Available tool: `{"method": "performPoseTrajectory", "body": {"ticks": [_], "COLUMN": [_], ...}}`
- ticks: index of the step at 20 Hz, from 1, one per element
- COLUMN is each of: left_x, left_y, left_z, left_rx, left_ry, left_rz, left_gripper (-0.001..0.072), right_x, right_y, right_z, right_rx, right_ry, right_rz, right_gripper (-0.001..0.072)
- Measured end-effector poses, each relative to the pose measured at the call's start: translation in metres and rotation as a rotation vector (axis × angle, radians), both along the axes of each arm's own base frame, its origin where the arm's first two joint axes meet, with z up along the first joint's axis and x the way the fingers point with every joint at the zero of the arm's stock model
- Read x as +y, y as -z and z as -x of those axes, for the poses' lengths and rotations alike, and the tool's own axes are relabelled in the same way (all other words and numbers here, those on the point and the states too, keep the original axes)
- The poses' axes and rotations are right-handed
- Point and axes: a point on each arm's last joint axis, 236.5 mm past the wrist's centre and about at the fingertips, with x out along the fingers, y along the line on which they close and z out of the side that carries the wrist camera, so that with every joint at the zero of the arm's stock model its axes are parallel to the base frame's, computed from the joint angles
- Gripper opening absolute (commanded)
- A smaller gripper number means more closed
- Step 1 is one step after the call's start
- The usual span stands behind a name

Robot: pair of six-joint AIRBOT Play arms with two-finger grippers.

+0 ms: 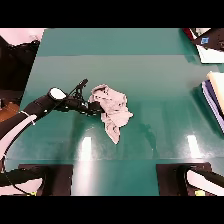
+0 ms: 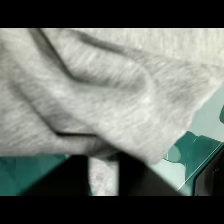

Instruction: Fold the shirts.

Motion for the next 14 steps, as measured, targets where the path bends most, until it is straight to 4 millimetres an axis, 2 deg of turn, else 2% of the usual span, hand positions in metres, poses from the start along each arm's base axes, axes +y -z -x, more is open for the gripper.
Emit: {"method": "performPoseTrajectory", "body": {"ticks": [4,6,9,12,14], "left_x": [-0.002,-0.003,0.001,0.014,0.026], "left_y": [-0.002,-0.013,-0.057,-0.115,-0.156], "left_z": [-0.006,-0.010,-0.014,-0.015,-0.014], "left_rx": [-0.014,-0.045,-0.167,-0.330,-0.442], "left_ry": [-0.019,-0.002,0.074,0.149,0.188], "left_rz": [0.013,0.015,-0.024,-0.096,-0.155], "left_gripper": [0.0024,0.0024,0.0024,0.0025,0.0025], "right_x": [0.000,0.001,0.002,0.007,0.019], "right_y": [0.002,0.004,0.009,0.016,0.030], "right_z": [0.002,0.005,0.012,0.021,0.030], "right_rx": [0.010,0.021,0.050,0.096,0.141], "right_ry": [-0.006,-0.013,-0.033,-0.060,-0.093], "right_rz": [0.002,0.006,0.016,0.020,0.017], "right_gripper": [0.0012,0.0012,0.0012,0.0013,0.0014]}}
